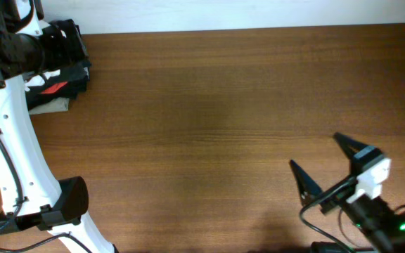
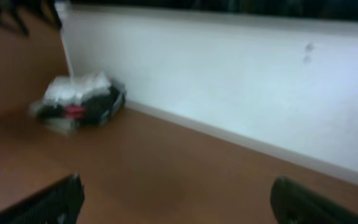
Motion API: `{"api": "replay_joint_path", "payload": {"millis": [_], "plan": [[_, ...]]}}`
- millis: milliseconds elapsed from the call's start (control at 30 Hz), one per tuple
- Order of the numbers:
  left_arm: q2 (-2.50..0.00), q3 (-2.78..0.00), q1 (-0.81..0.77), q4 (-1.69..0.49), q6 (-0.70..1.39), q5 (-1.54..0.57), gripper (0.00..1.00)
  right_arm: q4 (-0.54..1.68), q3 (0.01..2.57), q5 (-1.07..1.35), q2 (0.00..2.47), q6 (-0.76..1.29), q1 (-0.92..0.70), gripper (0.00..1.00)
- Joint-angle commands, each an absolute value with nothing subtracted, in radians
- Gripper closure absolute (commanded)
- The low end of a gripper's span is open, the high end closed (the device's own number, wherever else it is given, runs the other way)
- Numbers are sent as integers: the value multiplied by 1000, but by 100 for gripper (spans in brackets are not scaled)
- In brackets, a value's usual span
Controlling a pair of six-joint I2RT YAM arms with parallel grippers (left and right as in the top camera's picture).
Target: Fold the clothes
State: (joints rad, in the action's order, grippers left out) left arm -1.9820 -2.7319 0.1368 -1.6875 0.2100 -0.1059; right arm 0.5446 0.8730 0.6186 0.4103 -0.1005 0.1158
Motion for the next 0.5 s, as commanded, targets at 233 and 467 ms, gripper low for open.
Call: {"api": "replay_joint_path", "payload": {"millis": [233, 467], "plan": [[-1971, -2729, 138, -1687, 208, -116, 1, 96, 231, 226, 111, 95, -57, 1], [-1971, -2729, 138, -1688, 208, -116, 1, 22, 75, 163, 3, 96, -59, 1]]}}
